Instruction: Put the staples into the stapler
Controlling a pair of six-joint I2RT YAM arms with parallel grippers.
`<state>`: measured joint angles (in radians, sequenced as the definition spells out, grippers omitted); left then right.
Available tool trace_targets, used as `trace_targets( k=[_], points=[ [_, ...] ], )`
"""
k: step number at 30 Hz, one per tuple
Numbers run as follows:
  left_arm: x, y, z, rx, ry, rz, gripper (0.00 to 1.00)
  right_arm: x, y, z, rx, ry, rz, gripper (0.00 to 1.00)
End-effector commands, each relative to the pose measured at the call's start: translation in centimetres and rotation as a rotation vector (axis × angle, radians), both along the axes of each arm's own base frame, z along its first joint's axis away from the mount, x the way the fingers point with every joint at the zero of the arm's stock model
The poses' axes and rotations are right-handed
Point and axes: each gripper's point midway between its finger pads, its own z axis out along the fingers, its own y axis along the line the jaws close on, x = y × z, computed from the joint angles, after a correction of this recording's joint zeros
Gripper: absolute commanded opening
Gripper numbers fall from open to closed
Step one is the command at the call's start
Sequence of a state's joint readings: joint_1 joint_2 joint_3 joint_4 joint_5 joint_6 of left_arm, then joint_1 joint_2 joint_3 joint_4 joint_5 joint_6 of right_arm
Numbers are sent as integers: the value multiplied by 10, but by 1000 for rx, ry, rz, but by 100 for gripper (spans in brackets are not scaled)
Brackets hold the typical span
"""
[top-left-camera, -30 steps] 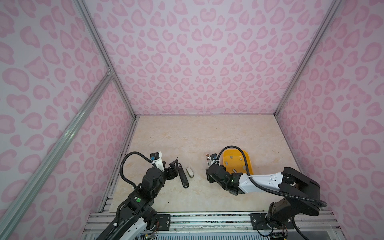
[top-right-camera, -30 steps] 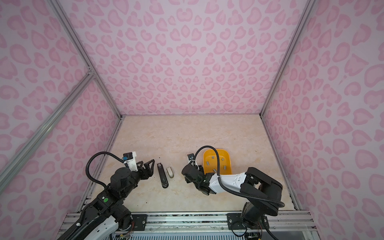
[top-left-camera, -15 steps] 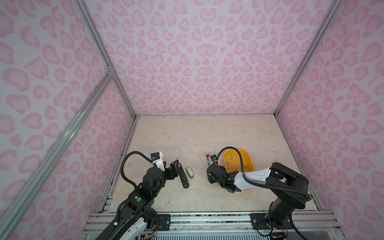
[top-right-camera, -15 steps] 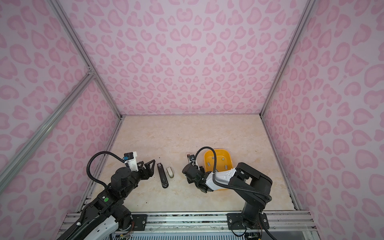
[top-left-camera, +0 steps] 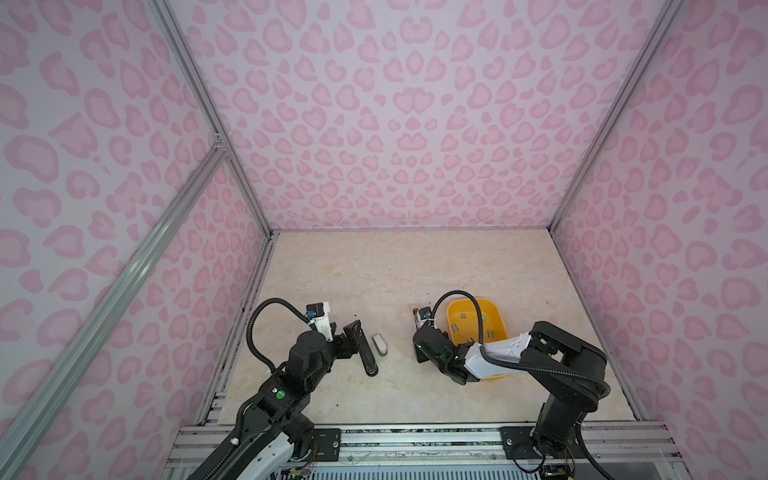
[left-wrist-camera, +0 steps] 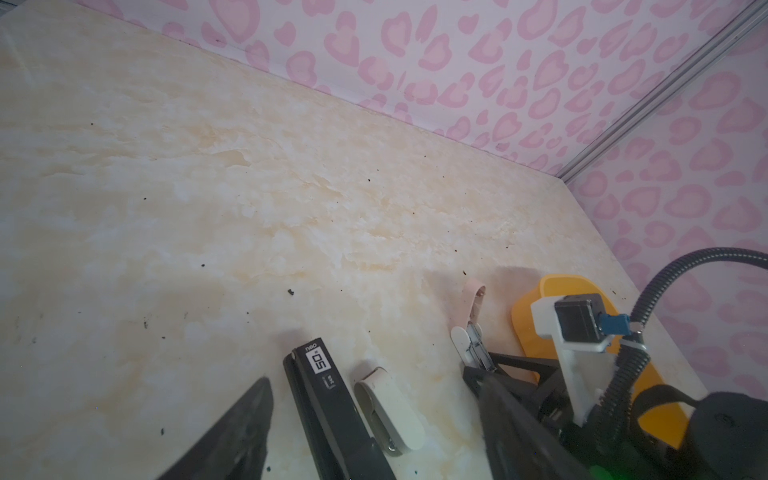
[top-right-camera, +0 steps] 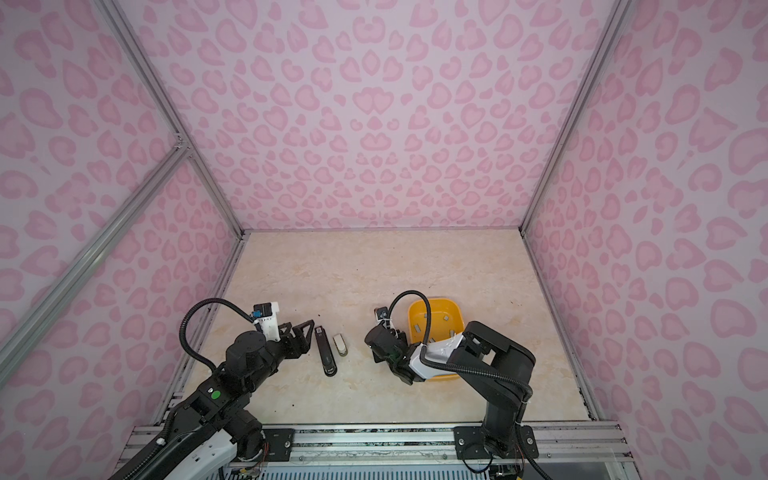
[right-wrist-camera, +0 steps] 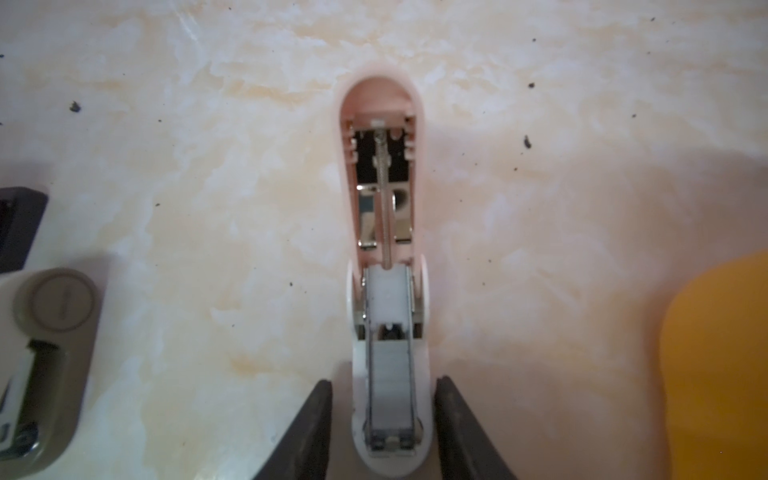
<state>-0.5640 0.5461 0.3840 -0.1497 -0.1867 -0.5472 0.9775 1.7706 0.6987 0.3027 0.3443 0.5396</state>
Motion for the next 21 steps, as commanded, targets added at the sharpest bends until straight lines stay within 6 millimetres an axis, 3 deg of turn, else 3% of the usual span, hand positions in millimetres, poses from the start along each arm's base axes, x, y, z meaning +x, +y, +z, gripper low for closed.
trace_targets(
  k=[1, 5, 10, 20, 21],
  points=[
    [4, -5, 14, -28, -42, -17, 79, -12, -3, -13, -13, 59, 26, 31],
    [6, -14, 11, -39, -25, -50, 79, -20, 9, -7, 14, 43, 80, 26],
    [13, -43, -2, -47, 37, -165, 79, -34, 30, -1, 44, 21, 169, 23],
    [56, -96, -32, -43, 169, -274, 70, -43, 41, -6, 83, 16, 229, 22],
    [62, -101, -28, -60, 148, -284, 69, -43, 40, -5, 84, 11, 231, 24]
  ],
)
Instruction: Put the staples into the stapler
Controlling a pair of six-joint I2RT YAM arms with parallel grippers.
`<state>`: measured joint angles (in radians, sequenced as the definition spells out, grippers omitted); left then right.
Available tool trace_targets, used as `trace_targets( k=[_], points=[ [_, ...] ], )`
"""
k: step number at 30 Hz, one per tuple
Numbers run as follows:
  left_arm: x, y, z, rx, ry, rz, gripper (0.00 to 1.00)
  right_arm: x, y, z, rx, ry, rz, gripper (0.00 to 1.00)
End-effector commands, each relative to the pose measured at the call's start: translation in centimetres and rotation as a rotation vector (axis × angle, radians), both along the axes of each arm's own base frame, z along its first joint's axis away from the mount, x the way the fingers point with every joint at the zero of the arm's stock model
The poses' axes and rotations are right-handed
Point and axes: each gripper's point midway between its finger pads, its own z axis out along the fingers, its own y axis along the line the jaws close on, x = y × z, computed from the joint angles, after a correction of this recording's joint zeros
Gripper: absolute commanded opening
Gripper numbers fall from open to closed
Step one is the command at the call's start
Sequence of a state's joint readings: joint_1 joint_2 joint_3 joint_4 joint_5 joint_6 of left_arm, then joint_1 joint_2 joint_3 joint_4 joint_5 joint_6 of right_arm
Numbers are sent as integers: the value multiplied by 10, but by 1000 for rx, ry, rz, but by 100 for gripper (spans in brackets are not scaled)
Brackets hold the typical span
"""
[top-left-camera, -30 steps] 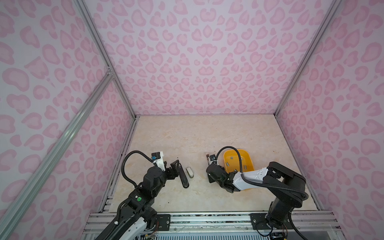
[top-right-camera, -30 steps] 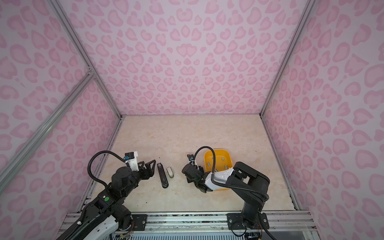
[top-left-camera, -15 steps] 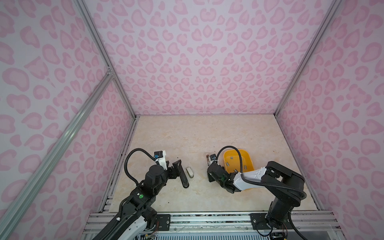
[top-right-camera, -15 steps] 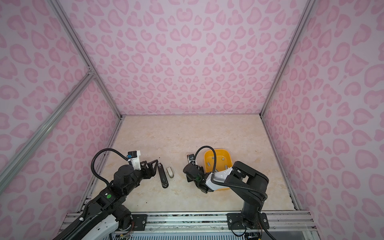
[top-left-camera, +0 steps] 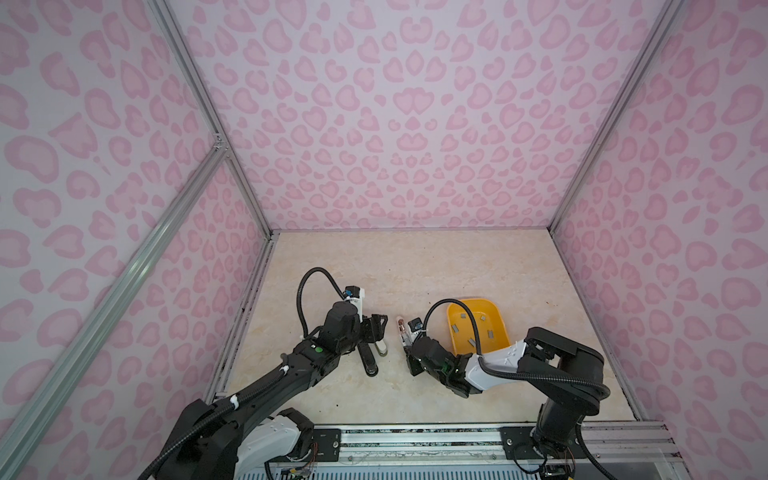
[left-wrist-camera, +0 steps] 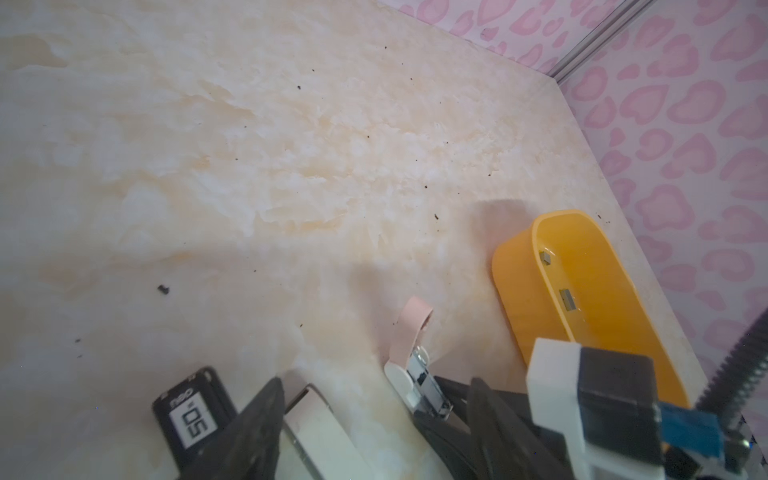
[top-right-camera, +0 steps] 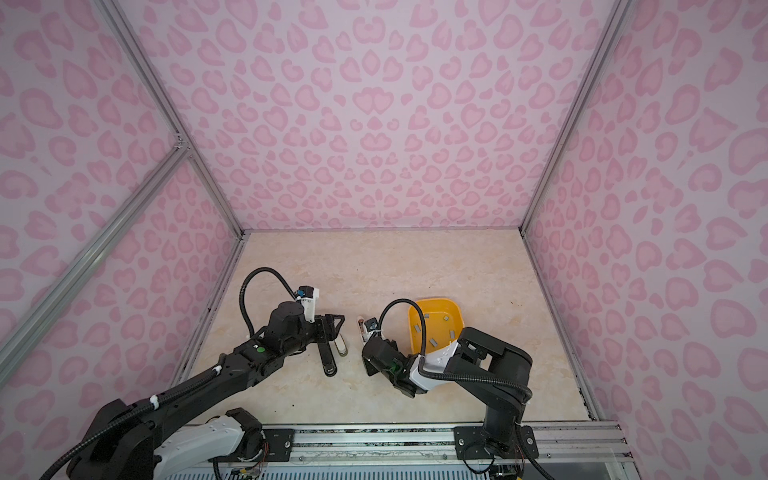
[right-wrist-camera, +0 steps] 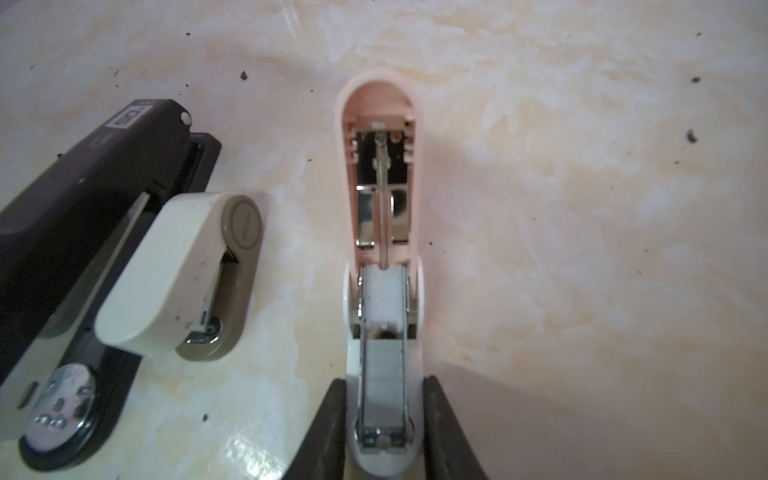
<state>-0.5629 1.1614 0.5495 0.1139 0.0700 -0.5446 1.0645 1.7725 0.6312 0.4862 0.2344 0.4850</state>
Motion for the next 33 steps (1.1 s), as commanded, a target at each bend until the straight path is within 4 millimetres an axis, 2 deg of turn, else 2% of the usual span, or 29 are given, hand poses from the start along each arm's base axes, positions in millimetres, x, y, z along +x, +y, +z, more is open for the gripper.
trace_targets(
  k=[1, 5, 10, 15, 21, 26, 30, 33],
  points=[
    [16, -23, 17, -76, -56, -57, 68, -7, -2, -7, -22, 16, 33, 27],
    [23, -33, 3, -74, -28, -83, 64, -7, -8, -4, -26, -10, 31, 43],
    [27, -35, -5, -64, -22, -92, 64, -10, -13, -3, -32, -27, 47, 45],
    [26, -41, -7, -77, -21, -125, 64, -12, -16, -11, -53, -30, 57, 46],
    [24, -51, -12, -90, -14, -186, 63, -16, -12, -14, -48, -28, 76, 36],
    [15, -64, -14, -114, -16, -280, 54, -16, -14, -16, -47, -29, 70, 26],
    [2, -70, -23, -133, -11, -344, 46, -15, -13, -14, -23, -31, 66, 22],
    [-9, -73, -30, -137, -15, -380, 44, -15, -9, -14, -4, -25, 69, 20]
  ],
)
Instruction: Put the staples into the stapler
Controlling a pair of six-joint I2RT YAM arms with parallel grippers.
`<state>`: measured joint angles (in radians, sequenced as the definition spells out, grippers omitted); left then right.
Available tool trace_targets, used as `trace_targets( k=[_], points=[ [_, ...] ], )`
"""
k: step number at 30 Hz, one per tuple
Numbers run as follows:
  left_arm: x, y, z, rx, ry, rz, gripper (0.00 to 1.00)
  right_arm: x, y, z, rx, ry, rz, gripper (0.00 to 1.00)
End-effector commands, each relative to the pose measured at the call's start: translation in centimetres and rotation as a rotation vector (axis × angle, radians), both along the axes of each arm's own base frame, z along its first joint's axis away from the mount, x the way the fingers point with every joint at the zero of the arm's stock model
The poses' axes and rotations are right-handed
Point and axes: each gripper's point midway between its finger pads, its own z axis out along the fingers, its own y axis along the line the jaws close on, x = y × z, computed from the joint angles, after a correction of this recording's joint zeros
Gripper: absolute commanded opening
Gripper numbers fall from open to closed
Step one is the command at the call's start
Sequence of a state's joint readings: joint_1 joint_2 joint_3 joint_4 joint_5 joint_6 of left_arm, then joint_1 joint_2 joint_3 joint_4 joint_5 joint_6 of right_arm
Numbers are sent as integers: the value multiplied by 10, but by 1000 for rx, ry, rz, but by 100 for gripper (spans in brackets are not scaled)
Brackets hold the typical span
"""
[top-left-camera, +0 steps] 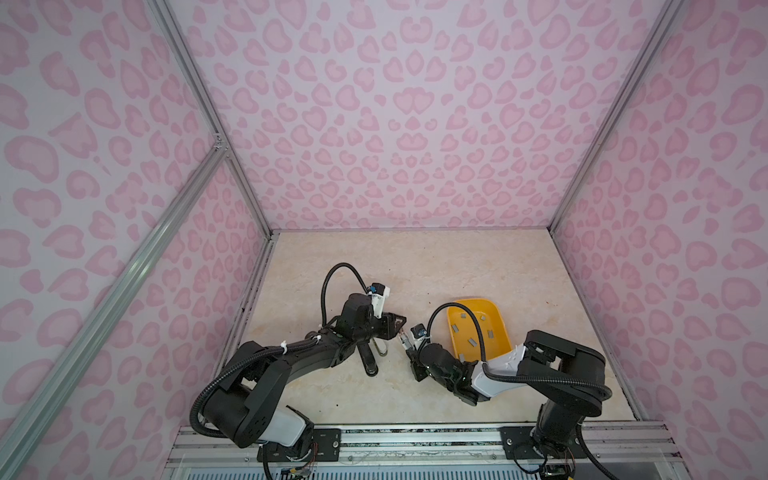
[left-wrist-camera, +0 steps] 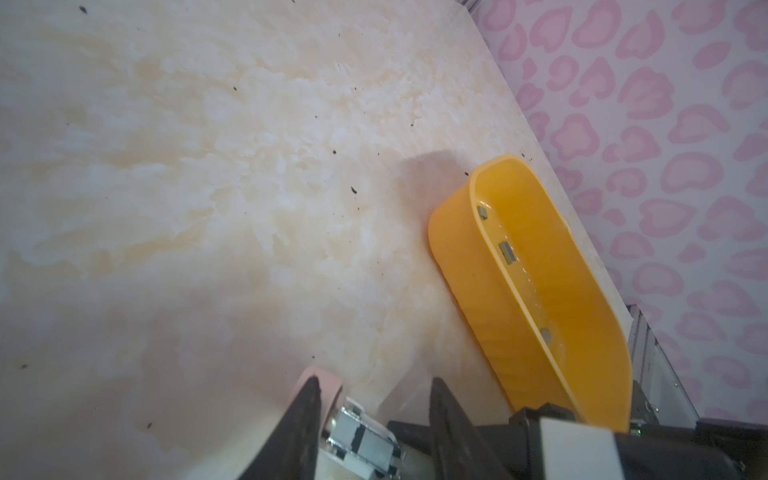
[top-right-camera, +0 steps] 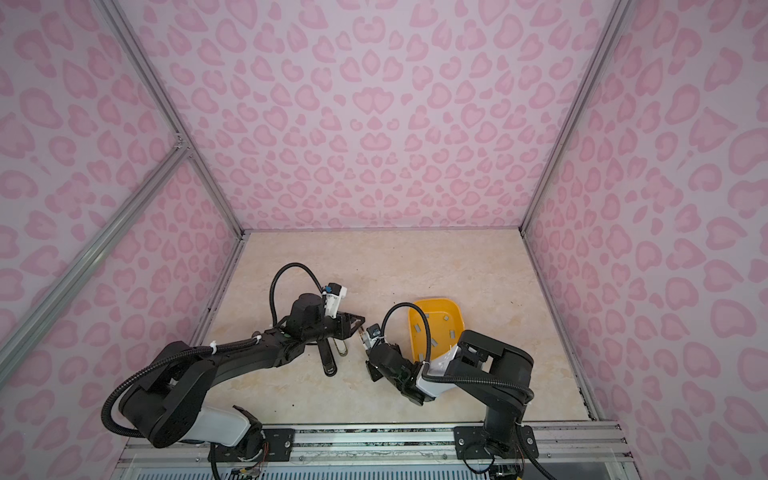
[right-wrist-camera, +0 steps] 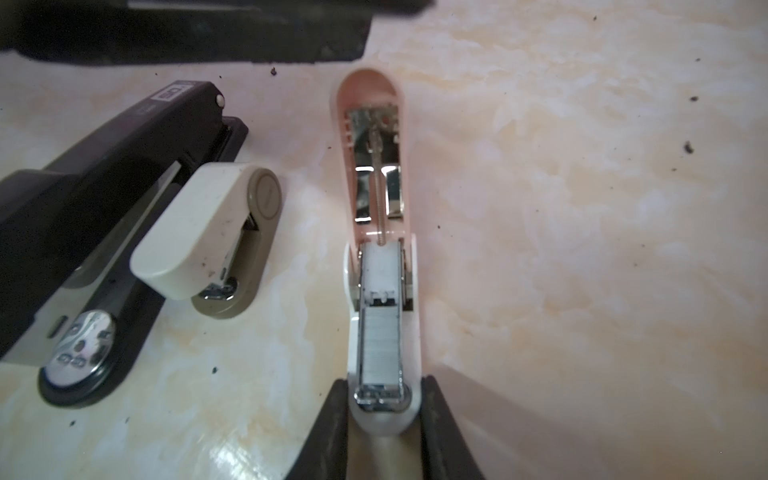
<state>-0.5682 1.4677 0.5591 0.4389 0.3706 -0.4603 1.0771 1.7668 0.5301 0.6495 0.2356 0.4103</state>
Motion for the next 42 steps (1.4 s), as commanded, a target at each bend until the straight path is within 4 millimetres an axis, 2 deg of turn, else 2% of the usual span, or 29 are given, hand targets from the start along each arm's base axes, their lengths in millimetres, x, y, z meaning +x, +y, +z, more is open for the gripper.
trace_targets(
  k=[1, 6, 13, 19, 21, 24, 29, 34, 37, 42],
  points=[
    [-12, -11, 0, -38, -21, -87, 43, -6, -1, -12, -9, 45, 12, 20],
    [-26, -15, -1, -74, -36, -153, 40, -3, 2, -13, 16, 59, -3, 18],
    [-33, -10, 16, -84, -104, -155, 42, -3, 0, -11, 21, 57, -6, 17],
    [-10, 25, 21, -13, -144, 100, 46, -3, -2, -13, 17, 55, -16, 16],
    [-1, 38, 25, 22, -153, 175, 49, -3, -4, -13, 4, 49, -31, 23],
    [6, 48, 38, 11, -173, 205, 51, 0, -5, -11, -34, 27, -69, 41],
    [17, 58, 56, -20, -185, 238, 52, 11, -12, -14, -131, 9, -176, 50],
    [18, 63, 51, -13, -175, 260, 54, 18, -15, -24, -198, 10, -217, 52],
    [19, 65, 49, -17, -168, 262, 54, 20, -11, -31, -206, 21, -211, 49],
    [19, 59, 45, -28, -149, 228, 55, 17, -5, -34, -189, 25, -171, 29]
  ],
)
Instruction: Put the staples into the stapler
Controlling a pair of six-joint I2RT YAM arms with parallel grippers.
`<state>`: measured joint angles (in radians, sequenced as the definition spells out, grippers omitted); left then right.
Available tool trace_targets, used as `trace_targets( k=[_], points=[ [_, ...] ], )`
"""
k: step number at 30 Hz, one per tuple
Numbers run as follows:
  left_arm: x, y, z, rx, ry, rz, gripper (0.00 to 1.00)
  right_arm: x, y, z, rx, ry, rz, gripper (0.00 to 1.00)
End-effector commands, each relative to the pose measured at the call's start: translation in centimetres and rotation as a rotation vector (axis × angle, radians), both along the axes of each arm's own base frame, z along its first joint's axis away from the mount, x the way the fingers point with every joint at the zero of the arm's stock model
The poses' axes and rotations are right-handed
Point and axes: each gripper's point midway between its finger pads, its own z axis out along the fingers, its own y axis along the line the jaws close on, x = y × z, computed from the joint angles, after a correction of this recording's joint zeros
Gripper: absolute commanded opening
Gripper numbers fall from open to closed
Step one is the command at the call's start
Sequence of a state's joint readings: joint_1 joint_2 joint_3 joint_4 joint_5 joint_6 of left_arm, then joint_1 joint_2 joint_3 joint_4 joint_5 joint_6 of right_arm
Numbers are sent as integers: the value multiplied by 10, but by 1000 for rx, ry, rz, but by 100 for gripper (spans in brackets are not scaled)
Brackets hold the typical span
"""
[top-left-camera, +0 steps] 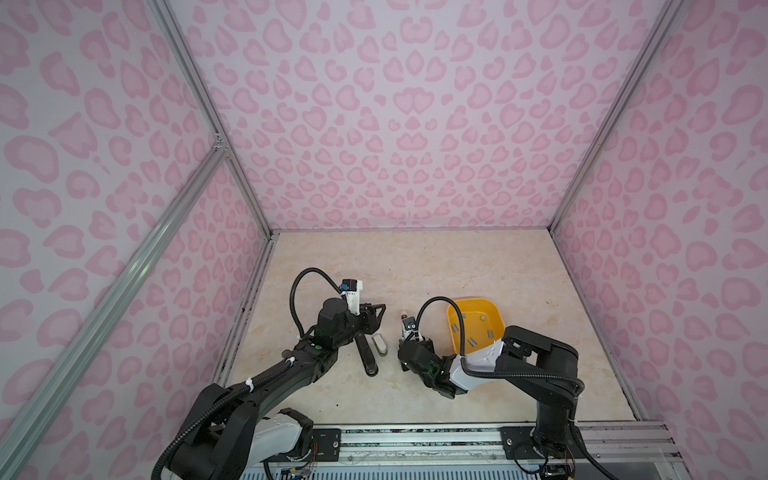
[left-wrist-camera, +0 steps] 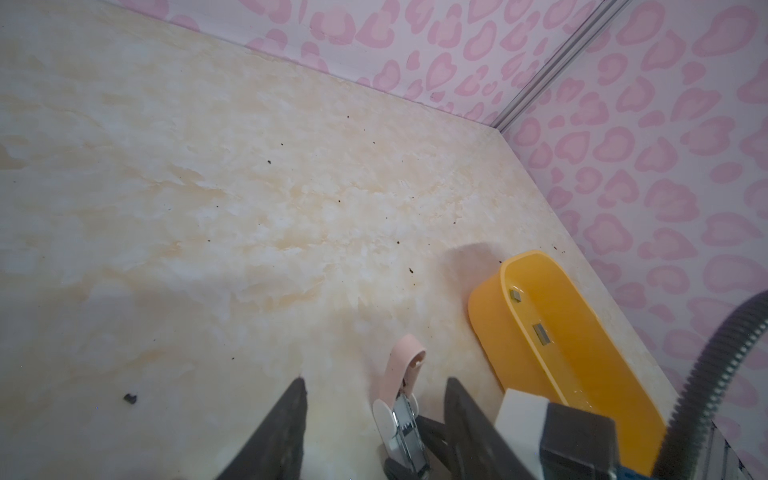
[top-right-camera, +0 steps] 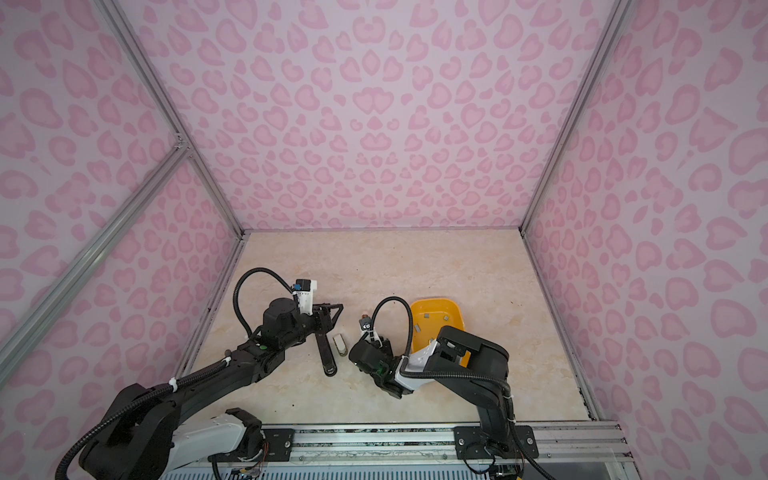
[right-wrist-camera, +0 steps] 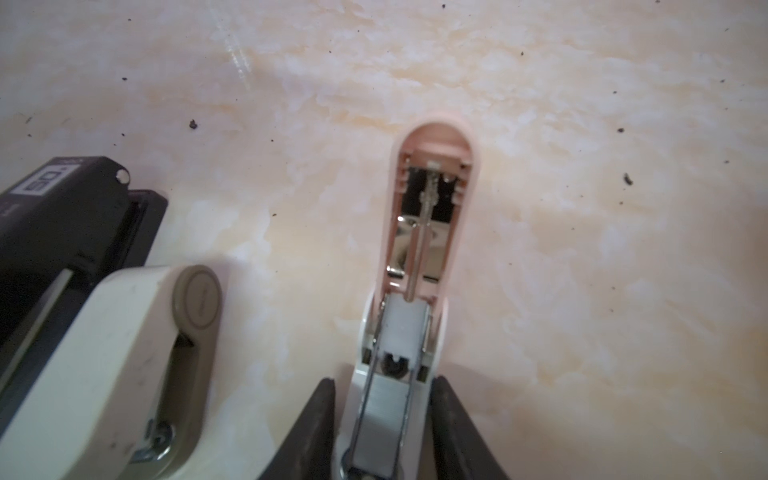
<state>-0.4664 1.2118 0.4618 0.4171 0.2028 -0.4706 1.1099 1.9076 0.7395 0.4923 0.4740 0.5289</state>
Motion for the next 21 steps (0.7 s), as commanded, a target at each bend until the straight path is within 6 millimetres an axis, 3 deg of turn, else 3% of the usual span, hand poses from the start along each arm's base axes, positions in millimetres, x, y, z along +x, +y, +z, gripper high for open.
trace_targets(
  k=[1, 8, 21],
  points=[
    [0, -9, 0, -23, 4, -40, 55, -18, -17, -31, -112, 84, 56, 27],
    [5, -35, -25, -44, 86, -156, 52, -29, -20, -26, -52, 67, 128, 16],
    [-9, -80, -52, -60, 122, -346, 50, -30, -17, -30, -6, 83, 158, 10]
  ],
)
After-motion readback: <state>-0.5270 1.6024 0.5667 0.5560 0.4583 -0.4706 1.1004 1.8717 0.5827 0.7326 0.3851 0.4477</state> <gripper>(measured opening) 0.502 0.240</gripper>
